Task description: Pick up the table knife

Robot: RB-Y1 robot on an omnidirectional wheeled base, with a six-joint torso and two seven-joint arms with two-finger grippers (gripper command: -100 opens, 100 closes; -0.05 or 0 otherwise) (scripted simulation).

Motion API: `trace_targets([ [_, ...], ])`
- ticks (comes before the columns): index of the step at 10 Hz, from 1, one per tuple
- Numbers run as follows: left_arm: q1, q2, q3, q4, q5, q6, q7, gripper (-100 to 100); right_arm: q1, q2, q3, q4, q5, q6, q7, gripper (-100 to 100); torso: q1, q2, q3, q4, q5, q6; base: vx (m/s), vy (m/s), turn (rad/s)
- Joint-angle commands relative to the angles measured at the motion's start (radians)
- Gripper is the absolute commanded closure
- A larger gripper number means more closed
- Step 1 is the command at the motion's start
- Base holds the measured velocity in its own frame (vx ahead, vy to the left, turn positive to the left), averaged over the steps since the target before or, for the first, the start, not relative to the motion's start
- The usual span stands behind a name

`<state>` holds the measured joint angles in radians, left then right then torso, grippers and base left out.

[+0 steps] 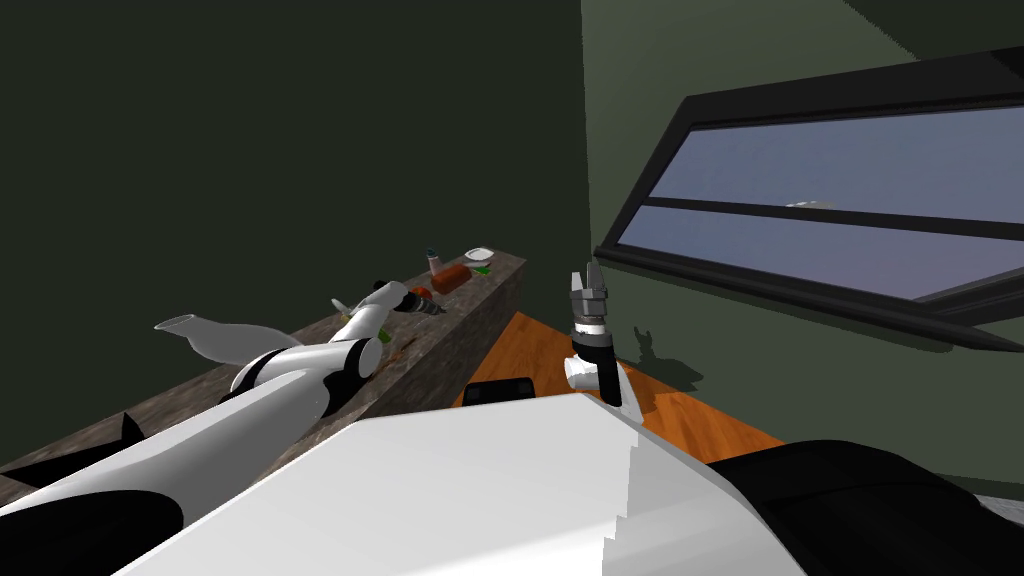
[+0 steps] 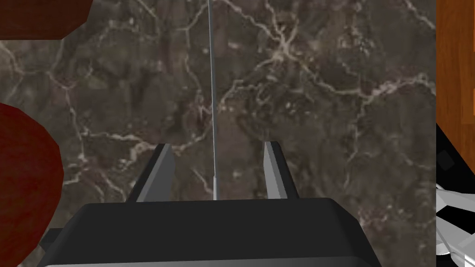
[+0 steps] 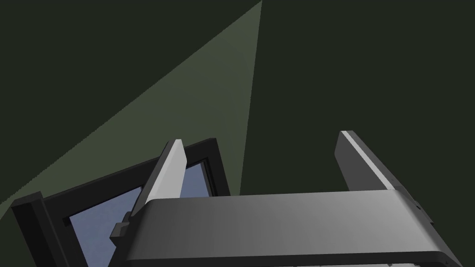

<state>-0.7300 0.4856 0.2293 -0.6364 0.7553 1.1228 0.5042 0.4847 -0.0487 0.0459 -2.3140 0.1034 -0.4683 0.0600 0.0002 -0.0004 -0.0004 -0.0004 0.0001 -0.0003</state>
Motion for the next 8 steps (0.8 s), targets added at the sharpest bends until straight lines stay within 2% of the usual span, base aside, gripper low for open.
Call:
trace_targets([
  [1, 0.000, 0.000, 0.000, 0.000, 0.000, 0.000, 0.000, 100, 0.000, 0.000, 0.000, 0.000, 0.000, 0.000, 0.000, 0, 0.000, 0.000, 0.000, 0.000, 0.000, 0.000, 0.000, 0.000, 0.000],
  [4, -0.001, 0.000, 0.002, 0.001, 0.002, 0.004, 0.003, 100, 0.000, 0.000, 0.000, 0.000, 0.000, 0.000, 0.000, 0, -0.001, 0.000, -0.001, -0.001, -0.001, 0.001, 0.000, 0.000, 0.000],
  [5, -0.001, 0.000, 0.002, 0.001, 0.002, 0.004, 0.003, 0, 0.000, 0.000, 0.000, 0.000, 0.000, 0.000, 0.000, 0, -0.001, 0.000, -0.001, -0.001, -0.001, 0.001, 0.000, 0.000, 0.000],
  [6, -0.017, 0.021, -0.003, -0.009, 0.007, 0.032, 0.010, 100, 0.000, 0.000, 0.000, 0.000, 0.000, 0.000, 0.000, 0, -0.002, -0.001, -0.001, -0.001, -0.001, 0.001, -0.047, -0.001, 0.019],
  [7, -0.008, 0.009, -0.003, -0.016, 0.002, 0.021, 0.013, 100, 0.000, 0.000, 0.000, 0.000, 0.000, 0.000, 0.000, 0, -0.001, 0.002, 0.001, 0.000, -0.001, 0.000, -0.026, 0.001, 0.008],
  [8, -0.009, 0.011, -0.003, -0.019, 0.002, 0.026, 0.017, 0, 0.000, 0.000, 0.000, 0.000, 0.000, 0.000, 0.000, 0, -0.001, 0.002, 0.000, -0.001, 0.000, 0.001, 0.000, 0.000, 0.000],
])
